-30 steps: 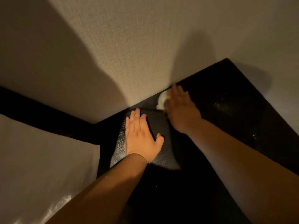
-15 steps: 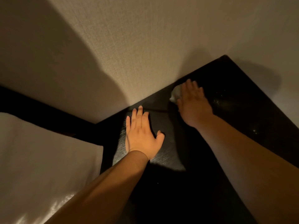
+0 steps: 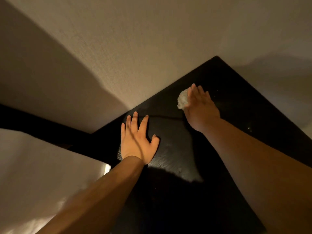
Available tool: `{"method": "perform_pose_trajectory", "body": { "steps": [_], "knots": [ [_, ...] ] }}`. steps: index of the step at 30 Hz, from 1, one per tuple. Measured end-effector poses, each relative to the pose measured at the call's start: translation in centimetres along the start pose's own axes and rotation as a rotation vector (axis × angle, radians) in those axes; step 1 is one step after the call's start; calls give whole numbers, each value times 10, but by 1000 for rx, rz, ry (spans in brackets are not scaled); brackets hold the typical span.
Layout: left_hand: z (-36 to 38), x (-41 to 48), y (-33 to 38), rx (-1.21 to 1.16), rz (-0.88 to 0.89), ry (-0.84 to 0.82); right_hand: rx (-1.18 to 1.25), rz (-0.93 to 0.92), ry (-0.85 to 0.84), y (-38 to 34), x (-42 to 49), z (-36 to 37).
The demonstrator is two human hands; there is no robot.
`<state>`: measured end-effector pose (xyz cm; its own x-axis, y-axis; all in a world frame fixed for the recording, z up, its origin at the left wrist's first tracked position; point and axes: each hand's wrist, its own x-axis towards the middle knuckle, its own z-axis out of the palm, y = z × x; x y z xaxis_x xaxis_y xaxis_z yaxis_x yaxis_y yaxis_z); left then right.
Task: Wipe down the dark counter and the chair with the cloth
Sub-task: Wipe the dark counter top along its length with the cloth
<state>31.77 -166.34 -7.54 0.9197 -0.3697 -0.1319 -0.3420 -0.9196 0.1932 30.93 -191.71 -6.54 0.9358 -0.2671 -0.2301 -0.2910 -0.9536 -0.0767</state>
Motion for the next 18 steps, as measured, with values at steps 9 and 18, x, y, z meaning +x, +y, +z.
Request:
{"method": "perform_pose_trajectory", "body": {
  "steps": [9, 18],
  "knots": [
    [5, -4, -1, 5, 1, 44, 73, -384, 28, -46, -60, 24],
    [11, -2, -2, -21, -10, 69, -36, 7, -16, 33, -40, 7]
  ]
}}
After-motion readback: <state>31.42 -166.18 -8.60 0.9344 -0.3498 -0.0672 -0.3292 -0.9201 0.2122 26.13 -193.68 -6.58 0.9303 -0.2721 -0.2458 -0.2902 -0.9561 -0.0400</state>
